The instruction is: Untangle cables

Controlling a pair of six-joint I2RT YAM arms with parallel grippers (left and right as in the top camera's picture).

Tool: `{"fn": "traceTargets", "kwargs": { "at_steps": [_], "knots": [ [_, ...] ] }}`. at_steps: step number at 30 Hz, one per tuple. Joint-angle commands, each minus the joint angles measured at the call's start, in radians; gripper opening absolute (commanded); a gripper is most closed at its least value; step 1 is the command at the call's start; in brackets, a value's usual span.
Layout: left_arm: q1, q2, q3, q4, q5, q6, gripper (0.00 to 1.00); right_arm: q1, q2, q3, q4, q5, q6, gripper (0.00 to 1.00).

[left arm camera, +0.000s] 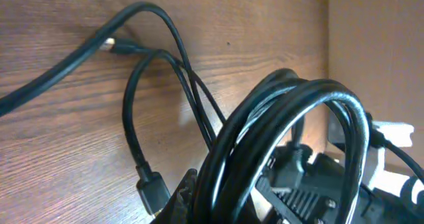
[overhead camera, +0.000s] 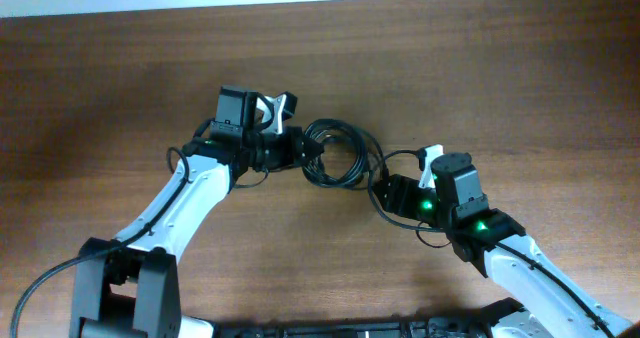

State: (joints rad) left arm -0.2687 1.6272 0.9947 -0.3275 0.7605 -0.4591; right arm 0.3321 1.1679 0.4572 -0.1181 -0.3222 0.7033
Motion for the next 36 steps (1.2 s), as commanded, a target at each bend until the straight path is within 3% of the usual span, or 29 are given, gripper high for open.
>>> {"fn": "traceTargets", "kwargs": {
  "at_steps": [1,2,4,7,10,11,12,14,16,17,21,27,30,32,33,34,35,36],
  "knots": [
    [-0.027,0.000,0.007,-0.003,0.063,0.100,0.00,-0.014,-0.012,0.005,-0.023,0.011,-0.070,0.72],
    [-0.036,0.000,0.007,-0.029,0.063,0.159,0.00,-0.045,-0.038,0.005,-0.046,-0.053,-0.108,0.78],
    [-0.036,0.000,0.007,-0.086,0.063,0.210,0.00,-0.128,-0.098,0.005,-0.093,-0.150,-0.150,0.80],
    [-0.053,0.000,0.007,-0.177,0.054,0.378,0.00,-0.298,-0.215,0.005,-0.084,-0.536,-0.362,0.80],
    [-0.092,0.000,0.007,-0.162,-0.052,0.368,0.00,-0.351,-0.261,0.005,-0.085,-0.729,-0.400,0.80],
    [-0.098,0.000,0.007,-0.143,-0.054,0.325,0.00,-0.350,-0.258,0.005,-0.088,-0.787,-0.400,0.79],
    [-0.104,0.000,0.007,-0.106,-0.055,0.239,0.00,-0.350,-0.253,0.005,-0.089,-0.858,-0.399,0.67],
    [-0.103,0.000,0.007,-0.052,-0.127,-0.005,0.00,-0.350,-0.241,0.005,-0.110,-0.873,-0.358,0.59],
    [-0.103,0.000,0.007,-0.036,-0.177,-0.316,0.00,-0.350,-0.217,0.005,-0.140,-0.842,-0.349,0.57],
    [-0.105,0.000,0.007,-0.025,-0.167,-0.375,0.00,-0.349,-0.196,0.004,-0.141,-0.840,-0.343,0.57],
    [-0.155,0.000,0.007,0.005,-0.110,-0.397,0.00,-0.276,-0.099,0.004,-0.127,-0.689,-0.220,0.57],
    [-0.236,0.000,0.007,0.024,-0.162,-0.390,0.00,-0.221,0.031,0.004,0.217,-0.686,-0.028,0.57],
    [-0.273,0.000,0.007,0.024,-0.178,-0.314,0.00,-0.221,0.044,0.004,0.254,-0.641,-0.019,0.55],
    [-0.294,0.000,0.007,0.025,-0.191,-0.306,0.00,-0.221,0.044,0.004,0.254,-0.639,-0.010,0.18],
    [-0.300,0.000,0.007,0.024,-0.211,-0.306,0.03,-0.221,0.044,0.004,0.254,-0.645,-0.010,0.04],
    [-0.301,0.000,0.007,0.018,-0.237,-0.305,0.31,-0.222,0.044,0.004,0.261,-0.646,-0.010,0.04],
    [-0.291,0.000,0.007,0.006,-0.233,-0.284,0.48,-0.231,0.044,0.004,0.285,-0.660,-0.009,0.04],
    [-0.273,-0.003,0.007,-0.010,-0.212,-0.283,0.55,-0.254,0.044,0.004,0.317,-0.697,-0.009,0.04]
  ]
}}
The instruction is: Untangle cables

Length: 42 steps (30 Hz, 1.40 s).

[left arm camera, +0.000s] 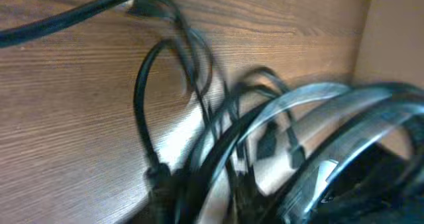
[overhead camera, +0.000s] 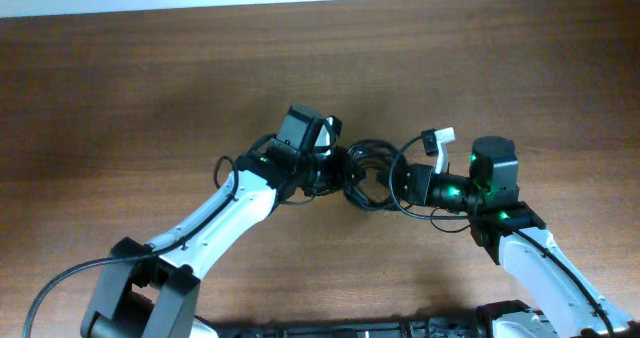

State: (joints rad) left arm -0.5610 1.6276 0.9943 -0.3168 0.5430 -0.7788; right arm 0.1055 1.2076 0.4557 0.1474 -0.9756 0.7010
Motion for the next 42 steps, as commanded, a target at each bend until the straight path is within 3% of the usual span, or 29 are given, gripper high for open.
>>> {"fn": "traceTargets", "kwargs": {
  "at_steps": [1,4,8,12,16,20,26,29,30,31,32,33,35,37,39,41,42],
  "knots": [
    [0.049,-0.011,0.007,-0.034,0.036,0.062,0.60,-0.044,0.004,0.006,0.062,-0.063,-0.007,0.04],
    [0.193,-0.073,0.007,-0.134,0.071,0.142,0.70,-0.114,0.004,0.006,0.071,-0.071,-0.008,0.04],
    [0.265,-0.130,0.007,-0.190,0.074,0.272,0.70,-0.112,0.004,0.006,0.084,-0.137,-0.085,0.04],
    [0.229,-0.177,0.007,-0.188,0.174,0.766,0.76,-0.113,0.004,0.006,0.130,-0.363,-0.197,0.04],
    [0.170,-0.175,0.007,-0.158,0.172,0.917,0.79,-0.113,0.004,0.006,0.198,-0.576,-0.195,0.04],
    [0.110,-0.174,0.007,-0.035,0.171,0.934,0.81,-0.112,0.006,0.006,0.172,-0.576,-0.188,0.04],
    [0.021,-0.124,0.007,0.029,0.103,0.934,0.80,-0.112,0.006,0.006,0.140,-0.576,-0.188,0.04],
    [-0.015,-0.036,0.007,0.104,0.011,0.914,0.57,-0.112,0.006,0.006,0.090,-0.576,-0.188,0.04],
    [-0.015,0.002,0.007,0.130,-0.034,0.855,0.45,-0.112,0.006,0.006,0.078,-0.576,-0.188,0.04],
    [-0.015,0.032,0.007,0.147,-0.090,0.792,0.15,-0.112,0.006,0.006,0.076,-0.576,-0.188,0.04],
    [-0.010,0.056,0.007,0.151,-0.189,0.699,0.00,-0.112,0.006,0.006,0.077,-0.576,-0.189,0.04],
    [0.006,0.058,0.007,0.144,-0.290,0.595,0.00,-0.112,0.006,0.005,0.076,-0.562,-0.201,0.04],
    [0.046,0.016,0.008,0.145,-0.314,0.458,0.00,-0.112,0.006,0.005,0.076,-0.491,-0.226,0.05],
    [0.075,-0.063,0.008,0.132,-0.311,0.373,0.00,-0.112,0.006,0.005,0.076,-0.394,-0.226,0.27],
    [0.086,-0.171,0.008,0.105,-0.317,0.351,0.00,-0.112,0.006,0.005,0.065,-0.233,-0.226,0.57],
    [0.085,-0.250,0.008,0.078,-0.343,0.310,0.00,-0.112,0.006,0.005,0.066,-0.179,-0.225,0.75],
    [0.085,-0.305,0.008,0.044,-0.371,0.258,0.00,-0.111,0.005,0.006,0.070,-0.178,-0.222,0.93]
  ]
}}
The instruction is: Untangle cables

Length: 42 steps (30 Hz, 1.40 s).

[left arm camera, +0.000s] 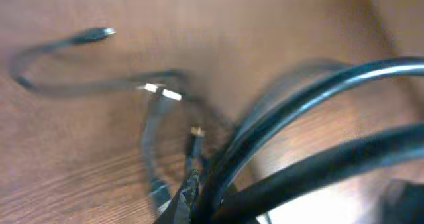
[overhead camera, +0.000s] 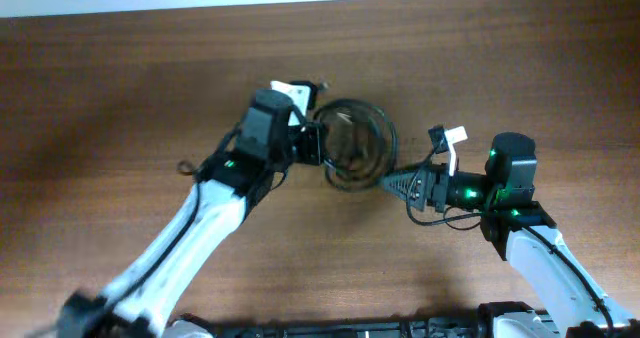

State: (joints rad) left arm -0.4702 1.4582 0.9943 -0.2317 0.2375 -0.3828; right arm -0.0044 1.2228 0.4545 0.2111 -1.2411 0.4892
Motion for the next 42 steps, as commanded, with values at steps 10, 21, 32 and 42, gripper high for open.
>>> {"fn": "traceTargets", "kwargs": {
  "at_steps": [10,21,32,42],
  "knots": [
    [-0.060,-0.223,0.008,-0.218,-0.320,-0.485,0.00,0.412,-0.045,0.097,0.005,0.823,-0.010,0.98],
    [-0.097,-0.392,0.008,-0.261,-0.240,-0.174,0.00,0.317,0.002,0.100,-0.256,1.415,0.114,0.99],
    [-0.097,-0.502,0.008,-0.290,-0.589,-0.271,0.00,-0.009,0.001,0.100,-0.333,1.102,0.110,0.99],
    [-0.097,0.085,0.008,0.130,-0.233,-0.330,1.00,-0.009,0.001,0.099,-0.577,0.775,0.064,0.98]
  ]
}}
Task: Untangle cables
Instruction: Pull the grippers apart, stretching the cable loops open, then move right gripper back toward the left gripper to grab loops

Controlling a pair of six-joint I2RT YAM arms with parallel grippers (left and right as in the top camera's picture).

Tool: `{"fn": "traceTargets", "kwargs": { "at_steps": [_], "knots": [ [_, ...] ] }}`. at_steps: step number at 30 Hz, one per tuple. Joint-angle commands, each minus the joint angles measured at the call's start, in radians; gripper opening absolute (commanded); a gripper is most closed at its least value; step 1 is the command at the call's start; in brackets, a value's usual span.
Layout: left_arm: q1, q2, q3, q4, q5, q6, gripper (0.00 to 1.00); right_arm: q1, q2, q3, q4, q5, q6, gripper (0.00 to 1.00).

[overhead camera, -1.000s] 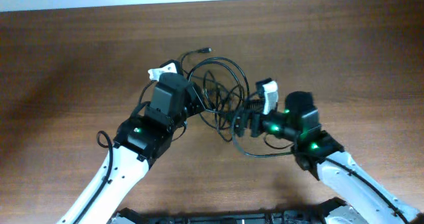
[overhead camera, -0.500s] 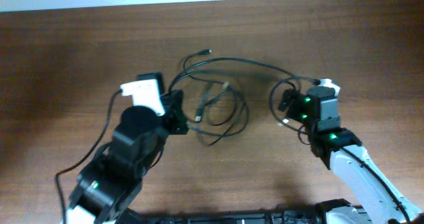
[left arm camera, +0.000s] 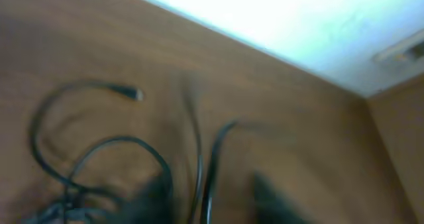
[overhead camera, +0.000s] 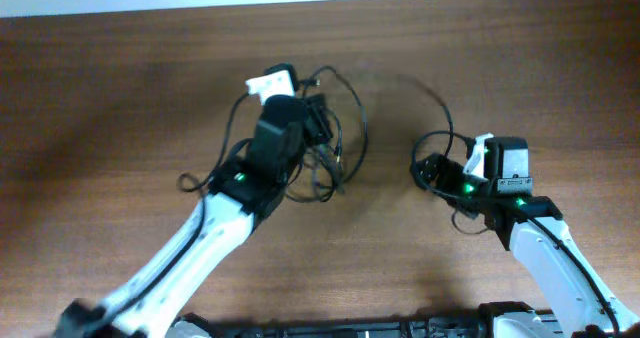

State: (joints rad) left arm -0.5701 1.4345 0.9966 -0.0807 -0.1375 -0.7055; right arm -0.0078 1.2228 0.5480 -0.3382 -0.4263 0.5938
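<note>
My left gripper [overhead camera: 318, 118] sits toward the far side of the table, with a loose tangle of black cables [overhead camera: 325, 163] hanging from and around it. In the blurred left wrist view one black cable [left arm camera: 207, 164] runs between my dark fingers [left arm camera: 156, 197], and a free plug end [left arm camera: 132, 93] lies on the wood. My right gripper [overhead camera: 430, 168] is apart to the right, shut on a small loop of black cable [overhead camera: 440, 138]. From that loop a blurred strand [overhead camera: 430, 93] arcs back toward the left.
The brown wooden table [overhead camera: 120, 78] ends at a pale wall along its far edge. One thin cable loop [overhead camera: 215, 163] trails left of my left arm. Both arms enter from the near edge.
The tight coil between the grippers has come apart into loose strands. My left gripper has moved slightly right and toward the far edge. My right gripper has kept its cable end, now a small loop.
Both grippers first held a tight black coil between them at mid-table. Then they stood closer together on it, further right. Then the left gripper held the coil further back while the right stretched a strand out. Now the coil is loosened and the grippers are apart.
</note>
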Motion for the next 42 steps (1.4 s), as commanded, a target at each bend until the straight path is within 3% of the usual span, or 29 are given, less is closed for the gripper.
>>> {"fn": "traceTargets", "kwargs": {
  "at_steps": [1,5,9,10,12,15,21,22,23,24,29,36,39,42],
  "knots": [
    [0.003,0.133,0.006,-0.064,0.142,-0.002,0.99,-0.006,0.001,0.006,-0.051,-0.040,-0.040,0.99],
    [0.040,0.140,0.006,-0.314,0.117,0.007,0.99,-0.005,0.001,0.006,-0.109,-0.041,-0.040,0.99],
    [0.043,0.073,0.007,-0.322,0.134,0.080,0.99,-0.005,0.001,0.005,-0.152,-0.037,-0.040,0.99],
    [0.043,0.043,0.008,-0.306,0.134,0.110,0.94,-0.005,0.001,0.005,-0.169,-0.033,-0.040,0.99],
    [0.043,-0.013,0.008,-0.291,0.135,0.123,0.91,-0.005,0.001,0.005,-0.190,-0.033,-0.040,0.98],
    [0.041,0.004,0.006,-0.352,0.142,0.026,0.66,-0.005,0.001,0.005,-0.198,-0.034,-0.040,0.99],
    [0.041,0.071,0.006,-0.339,0.115,-0.062,0.58,-0.005,0.001,0.000,-0.231,-0.034,-0.039,0.99],
    [0.042,0.081,0.006,-0.339,0.112,-0.065,0.43,-0.005,0.001,0.000,-0.231,-0.034,-0.039,0.99],
    [0.042,0.088,0.006,-0.339,0.112,-0.065,0.14,-0.005,0.001,0.000,-0.232,-0.034,-0.039,0.99],
    [0.042,0.088,0.006,-0.339,0.111,-0.065,0.00,-0.005,0.001,0.000,-0.236,-0.035,-0.039,0.99],
    [0.043,0.079,0.008,-0.340,0.105,-0.046,0.00,-0.005,0.001,0.000,-0.238,-0.037,-0.035,0.99],
    [0.043,-0.089,0.013,-0.336,0.112,0.029,0.00,-0.006,0.001,0.000,-0.214,-0.043,-0.035,0.99],
    [0.043,-0.132,0.013,-0.332,0.113,0.133,0.00,-0.005,0.001,0.000,-0.117,-0.246,-0.035,0.99],
    [0.043,-0.141,0.012,-0.325,0.119,0.208,0.00,-0.005,0.001,0.000,-0.076,-0.300,-0.035,0.99]
  ]
}}
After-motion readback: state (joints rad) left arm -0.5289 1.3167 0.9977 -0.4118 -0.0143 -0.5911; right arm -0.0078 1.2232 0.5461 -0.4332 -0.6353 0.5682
